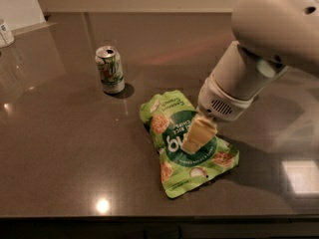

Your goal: Pick green rice chip bag

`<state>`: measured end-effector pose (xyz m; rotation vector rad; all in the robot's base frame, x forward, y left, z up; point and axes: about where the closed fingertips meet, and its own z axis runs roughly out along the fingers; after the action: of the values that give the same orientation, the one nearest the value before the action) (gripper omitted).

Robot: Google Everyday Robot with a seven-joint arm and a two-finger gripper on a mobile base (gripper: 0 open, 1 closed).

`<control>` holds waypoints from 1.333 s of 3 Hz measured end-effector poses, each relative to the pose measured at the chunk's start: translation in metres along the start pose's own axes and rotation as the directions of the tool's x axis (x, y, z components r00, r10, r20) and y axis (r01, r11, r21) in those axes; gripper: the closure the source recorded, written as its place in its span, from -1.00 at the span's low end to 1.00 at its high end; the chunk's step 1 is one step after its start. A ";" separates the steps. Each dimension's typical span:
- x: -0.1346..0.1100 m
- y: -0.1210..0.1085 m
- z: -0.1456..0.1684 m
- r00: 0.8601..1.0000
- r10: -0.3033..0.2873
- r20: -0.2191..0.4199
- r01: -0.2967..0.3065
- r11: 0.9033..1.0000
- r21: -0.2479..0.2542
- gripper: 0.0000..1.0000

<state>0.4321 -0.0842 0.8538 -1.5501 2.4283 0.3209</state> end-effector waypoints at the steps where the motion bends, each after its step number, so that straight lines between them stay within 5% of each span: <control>1: -0.012 0.009 -0.014 0.999 -0.027 0.027 0.027 1.000 0.009 0.74; 2: -0.028 0.018 -0.037 0.996 -0.066 0.061 0.064 0.997 0.039 1.00; 4: -0.065 0.038 -0.094 0.979 -0.183 0.094 0.171 0.977 0.126 1.00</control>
Offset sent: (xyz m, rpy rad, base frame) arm -0.0127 0.0312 0.0775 0.0609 -0.1348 0.0772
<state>0.4166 -0.0418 0.9651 -1.6397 2.1702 0.2161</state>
